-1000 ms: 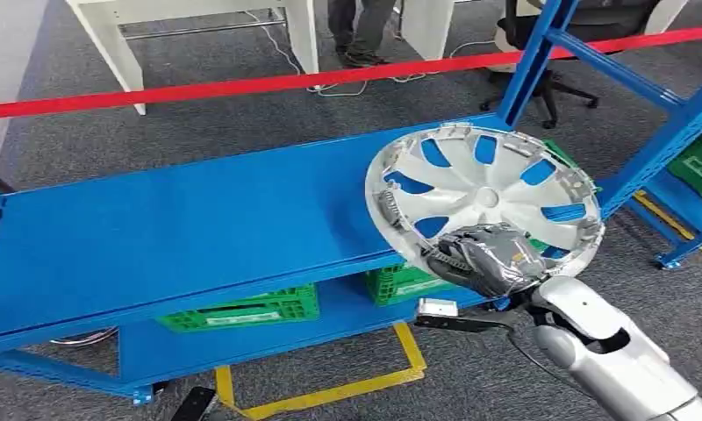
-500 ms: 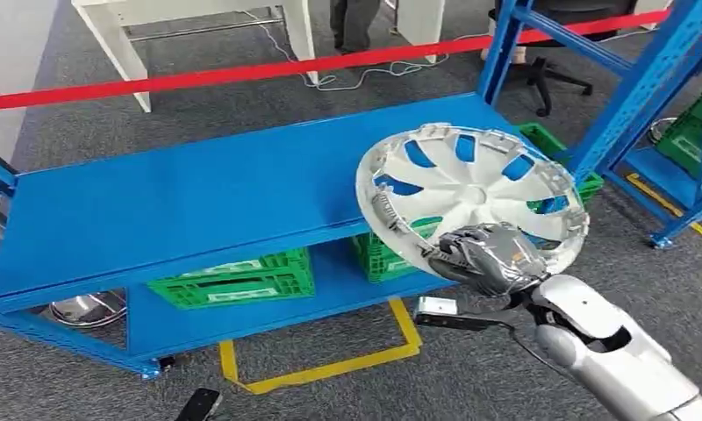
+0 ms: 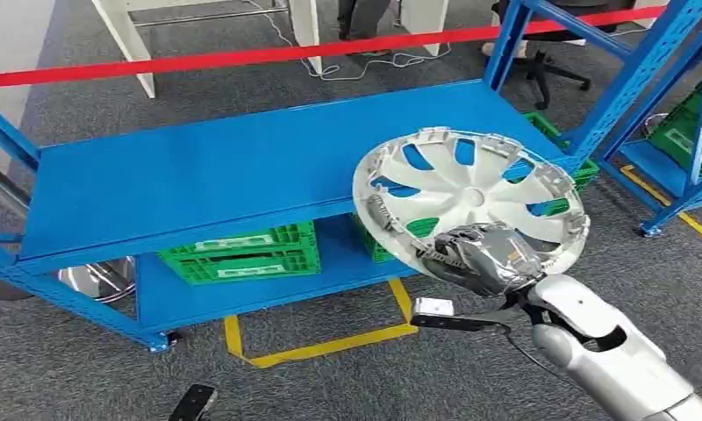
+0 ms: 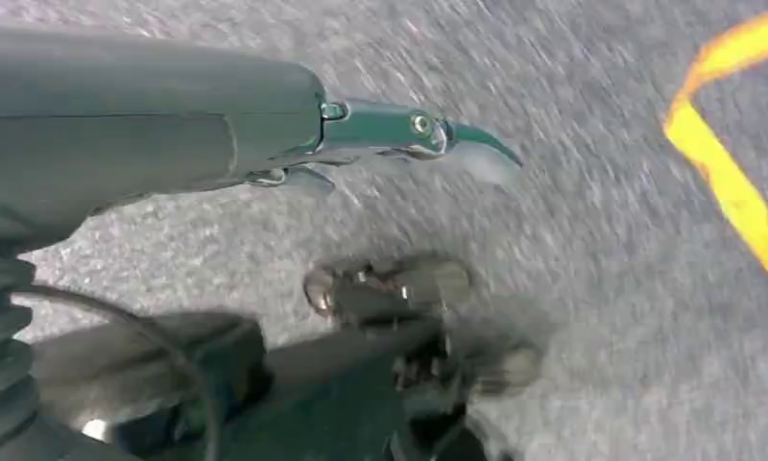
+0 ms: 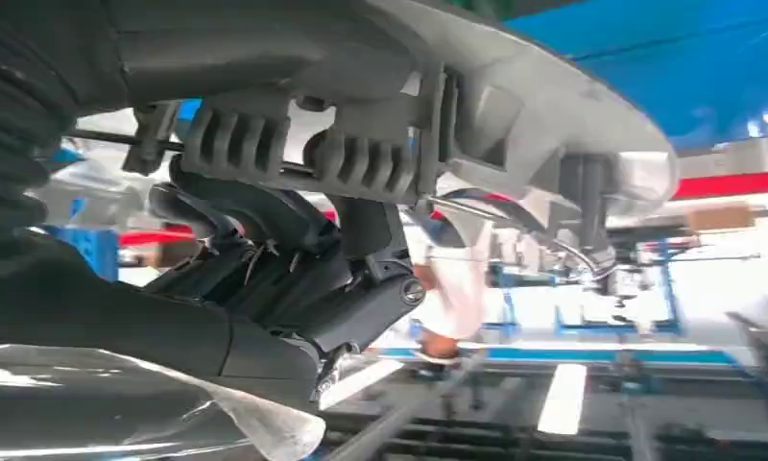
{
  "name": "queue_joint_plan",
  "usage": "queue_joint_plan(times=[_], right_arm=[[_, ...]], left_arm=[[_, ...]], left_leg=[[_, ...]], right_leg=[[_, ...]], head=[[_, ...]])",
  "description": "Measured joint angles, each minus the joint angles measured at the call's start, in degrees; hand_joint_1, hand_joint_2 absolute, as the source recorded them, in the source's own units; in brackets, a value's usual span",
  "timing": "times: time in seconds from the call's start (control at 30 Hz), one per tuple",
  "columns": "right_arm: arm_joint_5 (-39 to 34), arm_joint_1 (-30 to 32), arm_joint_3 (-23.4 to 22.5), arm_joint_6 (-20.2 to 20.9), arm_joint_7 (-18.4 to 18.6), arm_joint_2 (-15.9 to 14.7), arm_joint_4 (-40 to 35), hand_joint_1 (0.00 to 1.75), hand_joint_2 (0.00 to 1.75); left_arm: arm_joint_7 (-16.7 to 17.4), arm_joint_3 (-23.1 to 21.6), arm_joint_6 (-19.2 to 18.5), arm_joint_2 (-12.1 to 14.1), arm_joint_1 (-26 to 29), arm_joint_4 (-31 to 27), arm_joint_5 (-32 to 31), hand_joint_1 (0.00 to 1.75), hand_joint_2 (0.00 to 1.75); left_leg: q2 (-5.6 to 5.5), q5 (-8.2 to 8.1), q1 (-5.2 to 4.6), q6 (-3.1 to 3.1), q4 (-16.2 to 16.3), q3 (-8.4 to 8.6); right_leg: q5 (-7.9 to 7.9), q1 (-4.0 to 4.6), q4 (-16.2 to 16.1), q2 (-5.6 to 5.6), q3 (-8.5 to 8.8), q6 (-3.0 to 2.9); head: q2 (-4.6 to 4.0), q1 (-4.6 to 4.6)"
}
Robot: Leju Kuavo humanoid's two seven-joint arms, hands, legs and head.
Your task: Take the parts from the cabinet and place them on the table.
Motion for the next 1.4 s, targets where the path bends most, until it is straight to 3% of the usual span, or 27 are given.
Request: queue_joint_plan(times=[0.07,0.1,0.13,0.17,0.2,0.23,0.27,0.3,0.33,0.43,0.5,0.57,0.6,0.63,0.67,0.73,0.77,0.8,0.83,0.93,1.0,1.1,1.17,1.27,1.3,1.33,1.4], right_arm=[[-0.02,0.11,0.02,0.00,0.09,-0.07,0.02,1.75,1.75],[-0.02,0.12,0.02,0.00,0.11,-0.07,0.04,1.75,1.75],[-0.04,0.11,0.02,0.00,0.11,-0.09,0.13,1.75,1.75],[-0.07,0.10,0.02,0.00,0.11,-0.09,0.18,1.75,1.75],[-0.07,0.10,0.02,0.00,0.11,-0.07,0.17,1.75,1.75],[-0.07,0.08,0.02,0.00,0.11,-0.07,0.17,1.75,1.75],[-0.07,0.04,0.00,0.00,0.13,-0.07,0.17,1.75,1.75],[-0.07,0.03,-0.02,0.00,0.13,-0.07,0.13,1.75,1.75],[-0.07,0.11,-0.07,0.00,0.26,-0.07,0.20,1.75,1.75],[-0.07,0.11,0.04,0.00,0.17,-0.07,0.28,1.75,1.75],[-0.04,0.01,0.04,0.00,0.17,-0.04,0.28,1.75,1.75],[-0.04,0.04,-0.04,0.00,0.22,-0.07,0.33,1.75,1.75],[-0.04,0.05,-0.04,0.00,0.24,-0.07,0.33,1.75,1.75],[-0.07,0.12,0.00,0.00,0.26,-0.07,0.35,1.75,1.75],[-0.07,0.16,0.00,0.00,0.28,-0.07,0.35,1.75,1.75],[-0.07,0.14,0.00,0.00,0.24,-0.07,0.35,1.75,1.75],[-0.07,0.11,0.00,0.00,0.22,-0.07,0.33,1.75,1.75],[-0.07,0.11,-0.04,0.00,0.20,-0.04,0.31,1.75,1.75],[-0.07,0.11,-0.09,0.00,0.26,-0.04,0.33,1.75,1.75],[-0.04,0.08,-0.07,0.00,0.20,-0.04,0.33,1.75,1.75],[-0.02,-0.06,-0.07,0.00,0.13,-0.04,0.33,1.75,1.75],[0.02,0.03,0.00,0.00,0.17,-0.04,0.35,1.75,1.75],[0.02,0.11,0.00,0.00,0.20,-0.07,0.39,1.75,1.75],[-0.02,0.04,-0.02,-0.02,0.20,-0.07,0.37,1.75,1.75],[-0.02,-0.07,-0.02,-0.02,0.24,-0.04,0.35,1.75,1.75],[-0.02,0.02,-0.07,-0.04,0.24,-0.04,0.28,1.75,1.75],[0.00,0.25,-0.04,-0.04,0.26,-0.04,0.33,1.75,1.75]], left_arm=[[0.00,0.04,-0.07,-0.11,0.07,-0.02,0.00,0.00,1.75],[0.00,0.07,-0.09,-0.17,0.08,-0.02,0.00,0.00,1.75],[0.00,0.07,-0.09,-0.18,0.09,0.00,0.00,0.00,1.75],[0.00,0.07,-0.11,-0.20,0.08,0.00,0.00,0.00,1.75],[0.00,0.09,-0.11,-0.22,0.07,-0.02,0.00,0.00,1.75],[0.00,0.09,-0.13,-0.24,0.04,0.00,0.00,0.00,1.75],[0.00,0.09,-0.13,-0.18,0.00,-0.02,0.00,0.00,1.75],[0.00,0.09,-0.13,-0.20,-0.01,-0.02,0.00,0.00,1.75],[0.00,0.11,-0.13,-0.20,0.04,-0.02,0.00,0.00,1.75],[0.00,0.11,-0.13,0.00,0.37,0.00,0.00,0.00,1.75],[0.00,0.11,-0.11,0.00,0.47,0.00,0.00,0.00,1.75],[0.00,0.11,-0.13,0.00,0.44,0.00,0.00,0.00,1.75],[0.00,0.11,-0.13,0.00,0.44,0.00,0.00,0.00,1.75],[0.00,0.11,-0.13,-0.02,0.40,0.00,0.00,0.00,1.75],[0.00,0.11,-0.13,-0.04,0.38,0.00,0.00,0.00,1.75],[0.00,0.11,-0.13,-0.04,0.28,-0.02,0.00,0.00,1.75],[0.00,0.11,-0.13,-0.04,0.12,-0.02,0.00,0.00,1.75],[0.00,0.11,-0.13,0.24,-0.06,-0.02,0.00,0.00,1.75],[-0.02,0.11,-0.13,0.15,-0.25,-0.02,0.00,0.00,1.75],[0.00,0.11,-0.13,0.15,-0.03,-0.02,0.00,0.00,1.75],[0.00,0.15,-0.17,0.02,-0.18,-0.02,0.02,0.00,1.75],[-0.02,0.28,-0.24,-0.20,-0.01,-0.02,0.02,0.00,1.75],[-0.02,0.35,-0.24,-0.26,0.15,-0.02,0.02,0.00,1.75],[-0.04,0.48,-0.24,-0.29,0.07,-0.02,0.02,0.00,1.75],[-0.07,0.50,-0.22,-0.24,0.02,-0.02,0.02,0.00,1.75],[-0.07,0.52,-0.22,-0.26,0.05,-0.02,0.00,0.00,1.75],[-0.09,0.52,-0.22,-0.26,0.26,-0.02,0.00,0.00,1.75]], left_leg=[[0.00,1.31,-0.09,-0.14,0.18,-1.89],[0.02,2.07,-0.09,-0.23,0.31,-2.92],[0.08,2.75,-0.03,-0.39,0.52,-4.01],[0.11,3.29,0.09,-0.57,0.78,-4.98],[0.14,3.87,0.28,-0.84,1.30,-6.21],[0.12,4.34,0.43,-1.20,1.94,-7.32],[0.04,4.65,0.26,-1.61,2.74,-8.04],[0.00,4.83,0.06,-1.84,3.45,-8.74],[-0.05,5.64,-0.06,-2.12,3.54,-8.87],[-0.12,7.06,0.16,-2.89,3.34,-9.83],[-0.21,0.33,0.32,-3.66,7.10,-11.04],[-0.18,-6.43,0.59,-4.16,16.46,-12.40],[-0.19,-7.47,0.64,-4.23,19.94,-12.52],[-0.19,-6.89,0.64,-4.18,21.33,-11.89],[-0.20,-5.35,0.63,-3.99,20.45,-10.28],[-0.26,-2.27,0.49,-2.99,12.63,-4.19],[-0.46,-2.63,0.25,-2.22,7.62,-0.42],[-0.41,-4.76,-0.10,-1.47,2.48,2.76],[-0.41,-4.63,-0.16,-1.99,1.93,2.78],[-0.39,-2.84,-0.49,-1.13,0.59,1.99],[-0.11,-1.19,-0.04,-0.43,0.04,1.04],[-0.08,0.47,-0.09,-0.33,0.25,-1.38],[0.01,1.30,0.03,-0.61,0.47,-2.67],[-0.02,1.66,0.40,-1.30,2.15,-4.20],[-0.06,1.52,-0.13,-1.71,3.11,-5.12],[-0.09,1.75,-0.03,-1.95,3.62,-5.53],[-0.11,2.29,0.01,-2.55,3.63,-5.83]], right_leg=[[-5.60,-0.10,8.97,-0.01,-1.88,0.39],[-5.99,-0.10,12.12,-0.01,-2.20,0.60],[-4.30,-0.13,13.05,-0.01,-1.50,0.81],[-1.95,-0.21,12.13,-0.03,-0.07,0.96],[0.70,-0.37,9.09,-0.04,2.75,1.12],[1.58,-0.59,4.45,-0.07,6.41,1.40],[-1.17,-0.80,-0.78,-0.06,9.80,1.80],[-3.05,-0.36,-5.30,0.19,13.20,1.37],[-3.40,-0.38,-4.94,-0.01,12.21,0.41],[-1.97,-0.62,-4.51,-0.28,10.19,-1.15],[-0.50,-0.46,-4.29,-0.40,9.14,-2.01],[1.13,-0.23,-4.12,-0.41,7.21,-2.30],[1.75,-0.15,-3.95,-0.41,6.24,-2.34],[2.39,-0.05,-3.74,-0.41,5.18,-2.34],[2.98,0.02,-3.54,-0.40,4.18,-2.31],[4.24,0.33,-3.39,-0.26,2.41,-2.26],[4.82,0.29,-3.38,-0.24,2.08,-2.13],[5.30,0.51,-3.38,-0.28,1.69,-1.62],[5.80,0.28,-3.70,-0.44,1.72,-1.28],[7.53,0.02,-4.76,-0.50,1.62,-0.13],[3.35,-0.07,-1.41,-0.10,-0.53,-0.06],[-4.22,-0.19,11.99,-0.01,-4.55,0.70],[-3.97,-0.29,11.62,-0.05,-2.46,1.04],[0.22,-0.88,-3.07,-0.18,8.06,1.68],[-1.05,-0.43,-4.59,0.02,9.08,1.56],[-0.62,-0.58,-4.05,0.25,8.43,0.48],[-0.37,-0.34,-3.52,0.27,7.90,0.03]], head=[[0.00,0.09],[0.00,0.17],[0.00,0.13],[0.00,0.17],[0.00,0.13],[0.00,0.13],[0.00,0.26],[0.00,0.40],[0.00,0.22],[0.00,0.30],[0.00,-0.02],[0.00,-0.18],[0.00,-0.26],[0.00,-0.26],[0.00,-0.22],[0.00,-0.24],[0.00,-0.29],[0.00,-0.20],[0.00,-0.15],[0.00,-0.39],[0.00,-0.17],[0.00,0.02],[0.00,0.02],[0.00,0.06],[0.00,0.15],[0.00,-0.07],[0.00,0.06]])
